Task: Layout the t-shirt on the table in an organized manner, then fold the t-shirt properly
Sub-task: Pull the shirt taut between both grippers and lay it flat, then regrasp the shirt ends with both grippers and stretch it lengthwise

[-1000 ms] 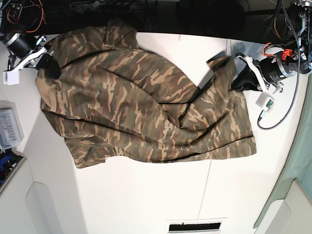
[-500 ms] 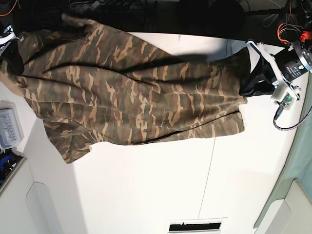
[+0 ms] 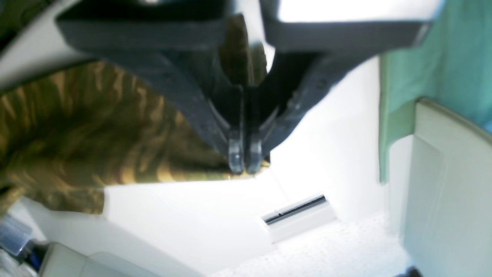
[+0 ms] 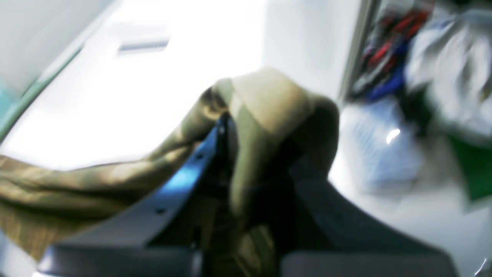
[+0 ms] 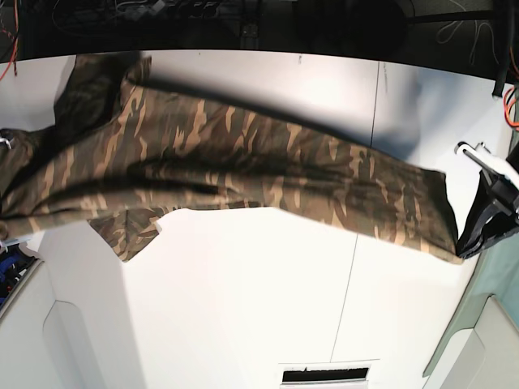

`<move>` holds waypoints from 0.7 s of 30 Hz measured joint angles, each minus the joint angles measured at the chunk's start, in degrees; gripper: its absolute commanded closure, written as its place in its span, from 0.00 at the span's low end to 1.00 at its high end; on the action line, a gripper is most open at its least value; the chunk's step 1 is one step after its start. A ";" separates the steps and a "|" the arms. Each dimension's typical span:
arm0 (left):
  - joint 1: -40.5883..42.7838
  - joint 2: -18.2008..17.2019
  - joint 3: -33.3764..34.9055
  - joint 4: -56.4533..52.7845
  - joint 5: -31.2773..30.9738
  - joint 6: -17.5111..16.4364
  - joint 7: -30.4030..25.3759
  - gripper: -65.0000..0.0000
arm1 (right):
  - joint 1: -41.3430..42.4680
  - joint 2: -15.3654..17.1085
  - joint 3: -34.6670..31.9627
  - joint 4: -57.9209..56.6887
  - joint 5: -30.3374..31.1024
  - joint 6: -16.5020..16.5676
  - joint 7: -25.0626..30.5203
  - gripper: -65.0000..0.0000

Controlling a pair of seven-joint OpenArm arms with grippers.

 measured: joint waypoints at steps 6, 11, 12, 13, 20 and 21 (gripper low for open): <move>-20.26 -0.24 16.90 -28.33 7.65 5.70 -0.37 1.00 | 18.51 5.53 -14.99 -20.85 -17.90 -5.81 4.39 1.00; -31.45 -0.13 26.93 -50.62 10.64 6.03 -1.09 0.70 | 26.60 6.60 -18.14 -40.48 -17.86 -6.69 3.02 0.41; -31.58 -0.04 27.65 -52.87 10.67 5.77 -0.11 0.64 | 26.10 6.73 -17.88 -41.90 -17.42 -6.84 1.88 0.37; -31.36 0.00 27.91 -54.36 10.75 5.31 1.14 0.62 | 25.09 6.82 -17.53 -42.49 -17.09 -6.88 0.81 0.37; -30.56 -0.17 27.89 -55.21 10.69 4.31 2.80 0.62 | 18.91 6.51 -15.50 -42.45 -12.85 -6.27 1.14 0.37; -30.36 -0.17 27.87 -55.17 10.40 4.31 2.82 0.62 | 17.68 6.56 -15.26 -42.36 -12.20 -6.32 1.31 0.37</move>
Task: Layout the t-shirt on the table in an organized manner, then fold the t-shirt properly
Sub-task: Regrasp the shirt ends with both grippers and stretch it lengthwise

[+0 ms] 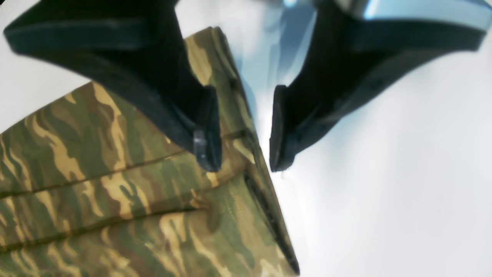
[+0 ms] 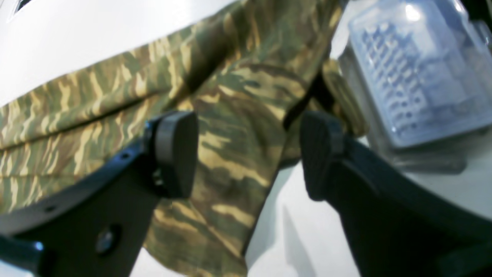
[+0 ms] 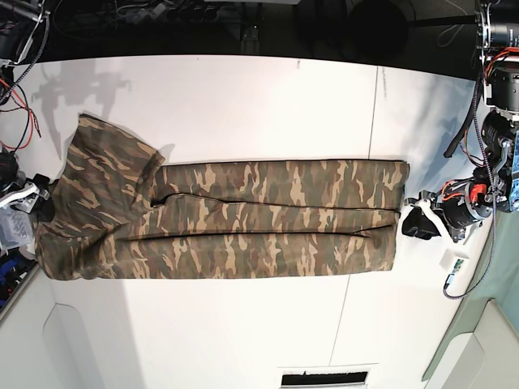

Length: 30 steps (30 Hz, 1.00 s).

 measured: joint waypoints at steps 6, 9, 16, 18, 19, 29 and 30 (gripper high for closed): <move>6.43 0.35 0.04 0.02 0.59 2.67 -1.40 0.62 | -9.38 -1.92 0.55 -0.26 1.29 -0.31 0.79 0.37; 7.63 0.98 0.02 -0.04 3.58 5.95 -3.50 0.62 | -9.92 -4.87 0.44 -0.44 1.79 -0.17 5.11 0.37; 8.44 7.02 -0.17 0.26 8.72 6.60 -5.38 0.84 | -9.35 -8.98 0.50 -2.69 -0.87 -0.70 6.86 0.53; 8.37 7.34 -0.17 0.35 9.84 6.60 -5.40 1.00 | -9.16 -10.27 0.52 -2.69 -1.07 -0.81 6.99 0.73; 8.39 7.32 -0.20 0.35 9.68 6.19 -5.40 1.00 | -8.92 -11.06 0.46 -2.69 -1.77 -0.81 7.02 0.84; 14.47 5.09 -0.17 5.27 9.81 3.65 -4.76 1.00 | -10.08 -10.62 2.34 -2.05 0.68 4.63 4.02 1.00; 16.35 4.22 -0.17 7.17 9.79 3.82 -4.68 1.00 | -10.69 -10.80 2.60 -1.57 2.32 5.14 2.08 1.00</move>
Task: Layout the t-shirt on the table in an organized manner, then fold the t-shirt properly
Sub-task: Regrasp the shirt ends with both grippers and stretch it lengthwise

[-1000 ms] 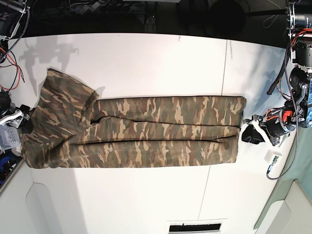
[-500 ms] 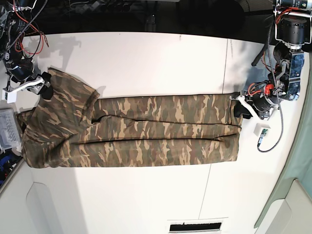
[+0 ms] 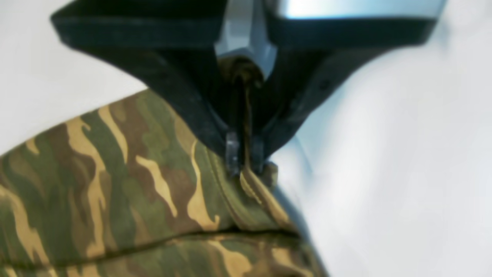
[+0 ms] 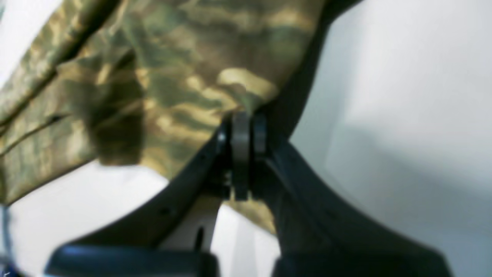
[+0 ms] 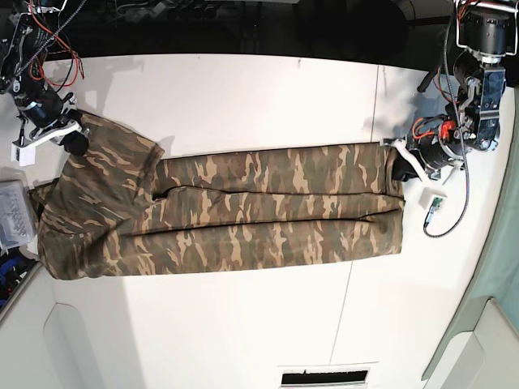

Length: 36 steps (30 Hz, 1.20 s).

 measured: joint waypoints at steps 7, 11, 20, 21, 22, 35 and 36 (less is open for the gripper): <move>13.03 -8.22 0.13 15.52 1.62 0.68 2.62 1.00 | -8.50 -0.17 4.59 6.73 6.47 1.20 -1.64 1.00; 18.78 -11.08 0.33 20.28 1.16 1.81 2.43 1.00 | -14.75 -0.22 7.32 10.78 10.54 1.22 -2.80 1.00; 21.55 -11.69 -1.88 23.32 1.36 4.74 1.86 0.59 | -17.88 -0.31 8.70 13.29 12.26 1.62 -2.93 1.00; 21.55 -11.69 -3.08 23.32 1.33 4.83 1.88 0.53 | -17.86 -0.31 8.72 13.29 12.24 1.62 -2.93 1.00; 21.55 -11.74 -4.39 23.32 0.87 4.96 1.88 0.51 | -17.57 -0.31 8.72 13.29 12.26 1.62 -2.93 1.00; 20.79 -9.70 -16.35 23.96 -7.34 4.28 -1.27 0.47 | -15.45 -0.31 8.74 13.29 12.11 1.62 -2.73 1.00; 20.39 -8.28 -16.35 23.93 -7.30 3.72 -1.38 0.46 | -14.91 -0.31 8.74 13.29 12.11 1.60 -2.73 1.00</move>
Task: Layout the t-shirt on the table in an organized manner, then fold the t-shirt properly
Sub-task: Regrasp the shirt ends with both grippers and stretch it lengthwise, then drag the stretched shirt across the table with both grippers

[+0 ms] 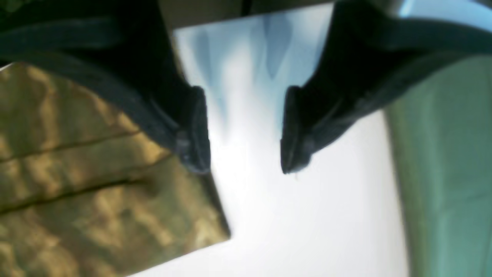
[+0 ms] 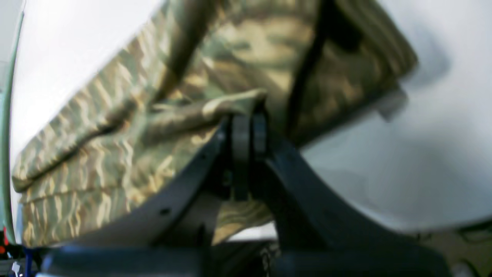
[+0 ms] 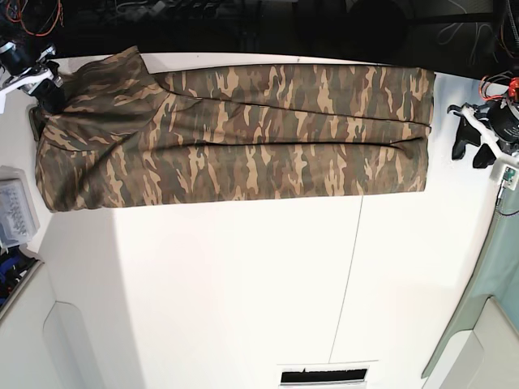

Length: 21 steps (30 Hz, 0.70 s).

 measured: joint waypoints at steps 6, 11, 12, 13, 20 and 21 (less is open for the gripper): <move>-3.96 7.13 1.01 -5.20 0.94 -0.04 1.03 0.46 | 0.04 0.00 0.00 0.00 0.13 0.02 0.11 1.00; -8.09 7.23 4.74 -10.12 2.23 0.17 0.63 0.46 | 0.07 0.00 0.00 0.00 0.15 0.00 -0.11 1.00; -8.66 7.23 5.44 -10.80 2.27 0.17 0.44 0.46 | 0.07 0.00 0.00 0.00 0.15 0.00 -0.28 1.00; -9.16 7.23 6.23 -11.32 2.54 0.17 0.46 0.46 | 0.07 0.00 0.00 0.00 0.13 0.02 -0.31 1.00; -11.17 7.21 8.98 -14.10 6.82 0.68 -0.44 0.47 | 0.04 0.00 0.00 0.00 0.15 0.00 -0.46 1.00; -11.17 7.19 9.07 -14.14 6.82 -1.01 -0.39 0.49 | 0.07 0.00 0.00 0.00 0.13 0.02 -0.52 1.00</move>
